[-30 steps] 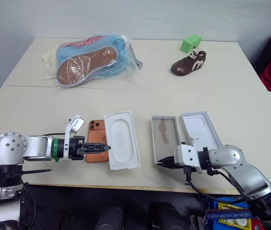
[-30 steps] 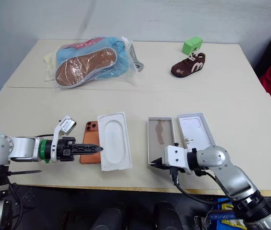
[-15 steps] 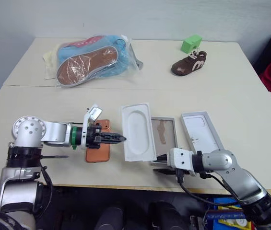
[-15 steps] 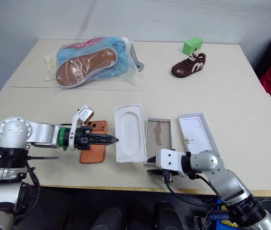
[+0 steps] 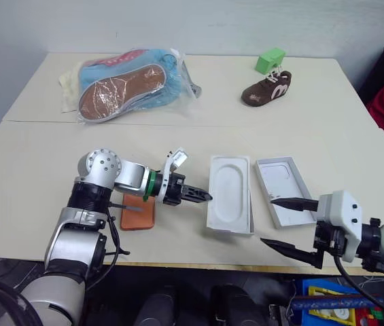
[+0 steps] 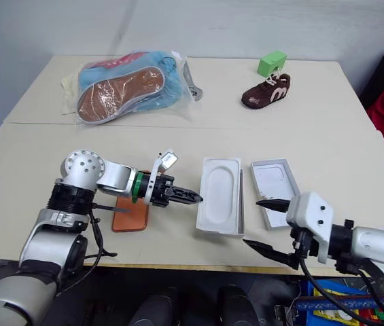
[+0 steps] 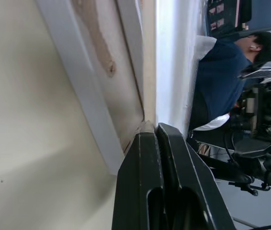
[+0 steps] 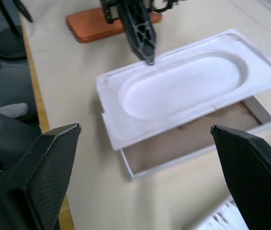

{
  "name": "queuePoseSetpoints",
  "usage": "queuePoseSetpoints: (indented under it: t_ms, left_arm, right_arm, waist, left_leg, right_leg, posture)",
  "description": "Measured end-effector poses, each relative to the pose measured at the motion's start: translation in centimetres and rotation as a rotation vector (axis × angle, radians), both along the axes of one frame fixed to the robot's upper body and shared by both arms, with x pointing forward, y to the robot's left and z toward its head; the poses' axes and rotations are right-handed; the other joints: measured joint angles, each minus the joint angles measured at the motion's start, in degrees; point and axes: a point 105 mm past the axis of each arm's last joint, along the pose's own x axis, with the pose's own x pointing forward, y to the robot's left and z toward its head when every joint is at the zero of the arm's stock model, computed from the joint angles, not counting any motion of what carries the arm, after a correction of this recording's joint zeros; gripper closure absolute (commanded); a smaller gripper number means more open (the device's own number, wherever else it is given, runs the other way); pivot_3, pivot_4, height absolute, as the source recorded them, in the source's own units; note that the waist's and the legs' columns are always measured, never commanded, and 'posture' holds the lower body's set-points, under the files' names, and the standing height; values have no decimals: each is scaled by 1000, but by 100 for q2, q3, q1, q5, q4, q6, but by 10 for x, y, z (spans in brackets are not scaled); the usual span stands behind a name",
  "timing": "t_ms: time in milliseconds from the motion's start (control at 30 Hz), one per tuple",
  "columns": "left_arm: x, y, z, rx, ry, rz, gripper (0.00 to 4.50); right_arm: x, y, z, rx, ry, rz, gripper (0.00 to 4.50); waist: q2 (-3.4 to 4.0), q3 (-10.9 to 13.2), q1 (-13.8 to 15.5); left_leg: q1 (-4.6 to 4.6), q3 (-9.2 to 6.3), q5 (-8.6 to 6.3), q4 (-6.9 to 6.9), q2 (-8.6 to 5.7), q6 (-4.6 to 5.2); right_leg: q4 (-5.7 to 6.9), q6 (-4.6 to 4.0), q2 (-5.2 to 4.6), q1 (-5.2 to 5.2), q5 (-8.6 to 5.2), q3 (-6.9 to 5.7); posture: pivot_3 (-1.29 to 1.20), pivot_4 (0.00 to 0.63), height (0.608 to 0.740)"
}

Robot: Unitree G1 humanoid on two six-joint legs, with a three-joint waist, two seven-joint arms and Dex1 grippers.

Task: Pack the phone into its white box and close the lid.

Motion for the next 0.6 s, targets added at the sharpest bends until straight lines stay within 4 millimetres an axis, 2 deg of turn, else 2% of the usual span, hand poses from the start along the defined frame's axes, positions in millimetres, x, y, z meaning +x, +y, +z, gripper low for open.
queuePoseSetpoints:
  t_ms: [267,400,567,600]
  left_arm:
    - [4,-14,-12,26,18,25,4500]
    - [6,-14,-14,36,14,44,3701]
    - [7,-17,-8,-7,8,44,2321]
    - [7,-17,-6,-17,4,41,1913]
  right_arm:
    - [-1,-3,-3,12,3,-66,35]
    - [-3,-2,-4,12,7,-72,0]
    - [-3,-2,-4,20,8,-78,0]
    - [-3,-2,-4,23,8,-78,0]
  waist:
    - [-1,1,0]
    - [-2,1,-1]
    - [-2,1,2]
    - [-2,1,1]
  left_leg:
    - [0,0,1,0,0,-1]
    - [0,1,1,0,0,-2]
    - [3,1,2,0,0,-3]
    - [4,1,3,0,0,-4]
  right_leg:
    - [1,2,0,-2,0,0]
    - [1,3,0,-2,-1,0]
    - [-1,3,0,1,-1,0]
    - [-1,3,0,1,-1,0]
  posture:
    - [0,150,740]
    - [0,150,740]
    - [0,150,740]
    - [0,150,740]
